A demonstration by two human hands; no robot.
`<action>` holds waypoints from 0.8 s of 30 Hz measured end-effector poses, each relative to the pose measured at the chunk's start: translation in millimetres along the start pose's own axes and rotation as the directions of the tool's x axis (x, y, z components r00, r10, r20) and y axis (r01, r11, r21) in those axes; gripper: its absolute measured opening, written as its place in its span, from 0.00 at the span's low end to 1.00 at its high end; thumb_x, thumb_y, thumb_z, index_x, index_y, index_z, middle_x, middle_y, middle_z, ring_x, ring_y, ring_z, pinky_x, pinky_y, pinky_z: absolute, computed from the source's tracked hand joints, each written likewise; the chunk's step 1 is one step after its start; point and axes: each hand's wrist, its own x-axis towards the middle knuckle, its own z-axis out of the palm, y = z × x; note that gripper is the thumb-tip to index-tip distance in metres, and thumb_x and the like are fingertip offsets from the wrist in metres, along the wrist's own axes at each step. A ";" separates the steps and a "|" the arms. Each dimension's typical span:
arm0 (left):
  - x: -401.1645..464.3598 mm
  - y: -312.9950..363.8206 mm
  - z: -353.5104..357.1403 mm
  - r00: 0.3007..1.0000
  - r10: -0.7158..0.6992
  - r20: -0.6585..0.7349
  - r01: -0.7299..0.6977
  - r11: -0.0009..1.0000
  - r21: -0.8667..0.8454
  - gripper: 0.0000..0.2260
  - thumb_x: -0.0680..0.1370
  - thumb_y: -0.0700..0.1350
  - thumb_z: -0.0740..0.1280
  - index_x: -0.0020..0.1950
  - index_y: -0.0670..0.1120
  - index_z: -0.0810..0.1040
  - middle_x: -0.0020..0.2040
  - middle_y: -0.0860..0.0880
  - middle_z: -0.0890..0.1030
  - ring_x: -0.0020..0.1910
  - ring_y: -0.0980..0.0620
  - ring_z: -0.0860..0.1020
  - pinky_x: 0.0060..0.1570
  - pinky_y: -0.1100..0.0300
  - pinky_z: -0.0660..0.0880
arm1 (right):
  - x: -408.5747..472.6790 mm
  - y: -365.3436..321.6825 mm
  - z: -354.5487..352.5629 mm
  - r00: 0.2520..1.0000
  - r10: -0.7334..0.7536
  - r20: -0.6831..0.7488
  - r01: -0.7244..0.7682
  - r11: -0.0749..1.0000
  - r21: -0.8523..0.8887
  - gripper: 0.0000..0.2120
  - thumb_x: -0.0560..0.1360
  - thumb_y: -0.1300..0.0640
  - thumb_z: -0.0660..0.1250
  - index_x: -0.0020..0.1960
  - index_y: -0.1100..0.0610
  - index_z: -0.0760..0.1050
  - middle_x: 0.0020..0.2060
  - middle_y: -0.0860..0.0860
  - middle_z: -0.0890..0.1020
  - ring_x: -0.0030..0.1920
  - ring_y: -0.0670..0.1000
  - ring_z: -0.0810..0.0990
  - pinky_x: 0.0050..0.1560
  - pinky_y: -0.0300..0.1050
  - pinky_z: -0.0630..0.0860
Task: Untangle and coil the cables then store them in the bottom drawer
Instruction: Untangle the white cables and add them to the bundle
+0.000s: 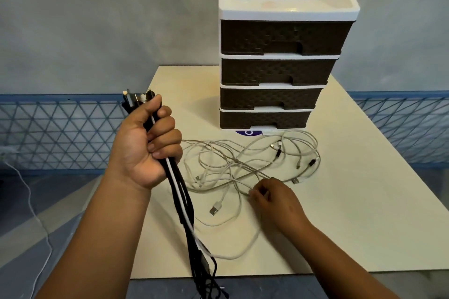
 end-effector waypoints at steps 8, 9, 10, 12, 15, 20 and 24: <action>-15.8 -4.6 4.7 0.961 -0.055 -0.271 0.132 0.953 0.271 0.13 0.73 0.55 0.66 0.34 0.48 0.73 0.20 0.55 0.57 0.16 0.61 0.55 0.17 0.71 0.49 | -9.1 -105.0 -94.2 0.951 -0.204 -0.231 0.308 0.605 0.734 0.07 0.82 0.61 0.60 0.45 0.57 0.73 0.35 0.52 0.82 0.35 0.52 0.78 0.37 0.40 0.74; -15.6 -8.4 7.1 0.953 -0.067 -0.297 0.163 0.936 0.312 0.13 0.72 0.56 0.67 0.35 0.48 0.74 0.21 0.56 0.56 0.16 0.61 0.55 0.18 0.71 0.49 | -11.3 -117.9 -104.1 0.936 -0.241 -0.257 0.349 0.535 0.770 0.07 0.82 0.61 0.59 0.46 0.57 0.73 0.36 0.53 0.82 0.36 0.53 0.79 0.38 0.42 0.75; -14.9 -12.7 10.6 0.946 -0.083 -0.312 0.193 0.920 0.342 0.14 0.71 0.57 0.67 0.35 0.47 0.76 0.21 0.56 0.56 0.16 0.61 0.55 0.18 0.72 0.49 | -12.7 -128.7 -111.0 0.923 -0.282 -0.262 0.371 0.467 0.803 0.06 0.82 0.60 0.59 0.47 0.57 0.72 0.37 0.53 0.83 0.37 0.54 0.80 0.40 0.44 0.75; -14.0 -19.2 18.8 0.946 -0.116 -0.302 0.233 0.894 0.384 0.19 0.70 0.62 0.66 0.34 0.47 0.79 0.22 0.56 0.55 0.17 0.61 0.54 0.19 0.72 0.48 | -15.6 -146.1 -117.8 0.886 -0.394 -0.245 0.406 0.403 0.820 0.04 0.81 0.60 0.60 0.48 0.59 0.71 0.39 0.55 0.83 0.39 0.54 0.81 0.42 0.46 0.75; -11.3 -22.4 26.0 0.956 -0.137 -0.261 0.241 0.873 0.424 0.21 0.69 0.67 0.66 0.30 0.50 0.76 0.26 0.55 0.53 0.20 0.60 0.51 0.22 0.70 0.47 | -18.6 -157.2 -114.2 0.790 -0.603 -0.108 0.444 0.442 0.779 0.04 0.79 0.64 0.62 0.47 0.65 0.71 0.39 0.59 0.83 0.40 0.52 0.81 0.42 0.42 0.76; -11.8 -19.1 29.1 0.965 -0.101 -0.241 0.202 0.874 0.442 0.08 0.65 0.51 0.74 0.34 0.46 0.82 0.28 0.52 0.64 0.26 0.59 0.57 0.36 0.61 0.49 | -17.2 -143.0 -111.4 0.659 -0.735 0.161 0.417 0.534 0.735 0.12 0.78 0.57 0.66 0.47 0.68 0.78 0.42 0.64 0.81 0.45 0.61 0.81 0.47 0.54 0.76; -15.2 -9.2 36.4 0.974 -0.168 -0.155 0.216 0.898 0.383 0.06 0.70 0.45 0.64 0.34 0.46 0.77 0.21 0.55 0.57 0.18 0.59 0.52 0.18 0.70 0.49 | 7.6 -122.3 -104.6 0.894 -0.443 0.065 0.168 0.467 0.868 0.18 0.79 0.47 0.62 0.51 0.62 0.78 0.48 0.57 0.81 0.44 0.57 0.80 0.43 0.49 0.77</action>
